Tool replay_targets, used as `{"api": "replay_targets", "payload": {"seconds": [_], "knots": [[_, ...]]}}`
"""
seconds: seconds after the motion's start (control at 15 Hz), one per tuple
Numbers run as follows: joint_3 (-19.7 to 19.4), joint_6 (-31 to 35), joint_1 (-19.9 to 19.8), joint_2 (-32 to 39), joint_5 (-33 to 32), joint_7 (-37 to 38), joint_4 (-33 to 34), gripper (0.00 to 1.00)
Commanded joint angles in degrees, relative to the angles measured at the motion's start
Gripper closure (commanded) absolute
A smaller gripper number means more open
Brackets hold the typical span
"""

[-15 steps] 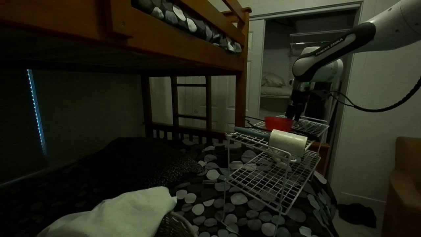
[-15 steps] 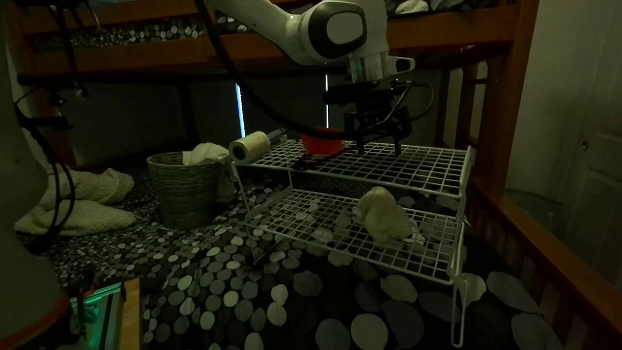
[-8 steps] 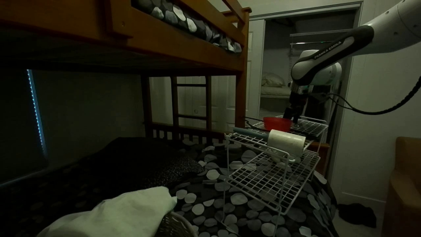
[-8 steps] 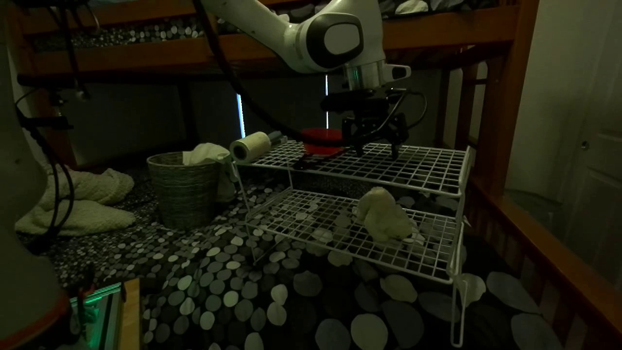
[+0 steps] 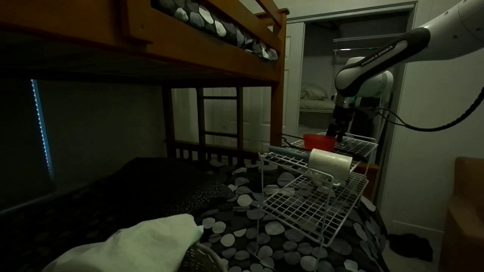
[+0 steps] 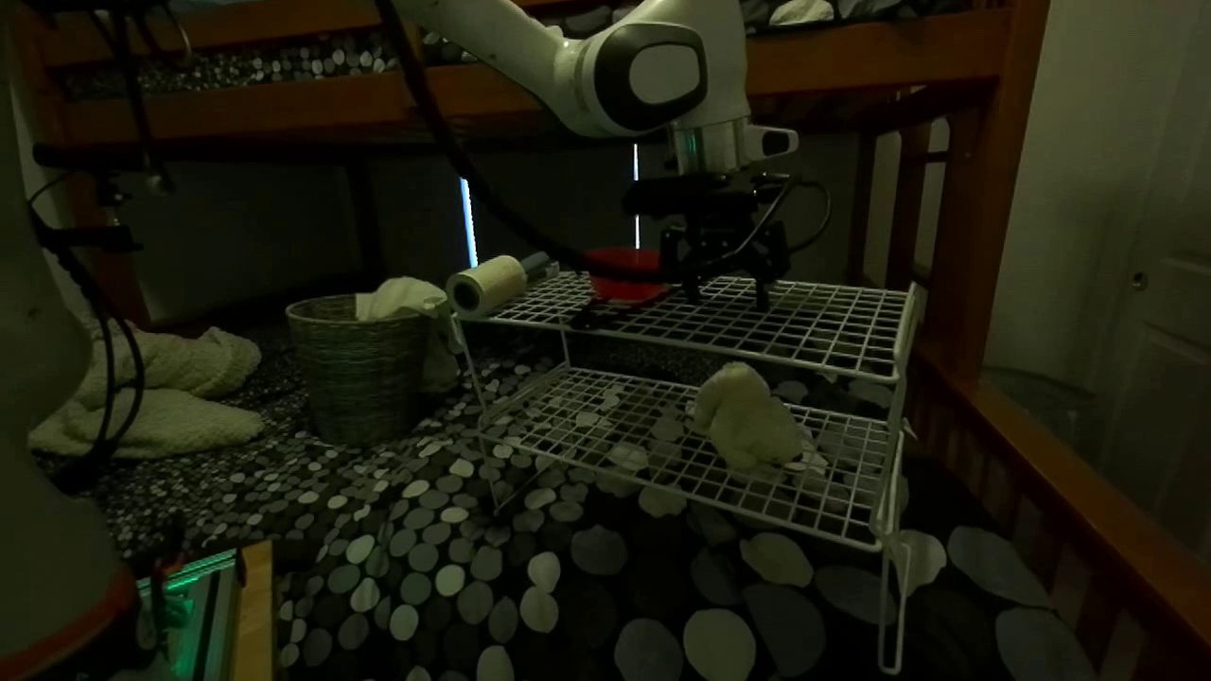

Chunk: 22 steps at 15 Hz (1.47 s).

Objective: Turn the white rack to the right

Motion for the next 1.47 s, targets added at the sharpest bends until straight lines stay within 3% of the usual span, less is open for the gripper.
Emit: {"api": "replay_targets", "payload": {"seconds": [0.0,1.0,1.07,1.13,1.4], "knots": [[0.06,-3.93,-0.37,-0.96,1.75,-3.14,-1.16,0.0],[0.53,-3.22,-0.29,5.69,0.03,-5.3,3.28,0.0],[0.75,-3.2,-0.31,5.85,0.28,-5.69,3.42,0.25],[0.89,-3.35,-0.36,5.88,0.48,-6.02,3.43,0.26],[1.5,-7.36,-1.2,6.61,4.12,-7.87,4.2,0.57]]}}
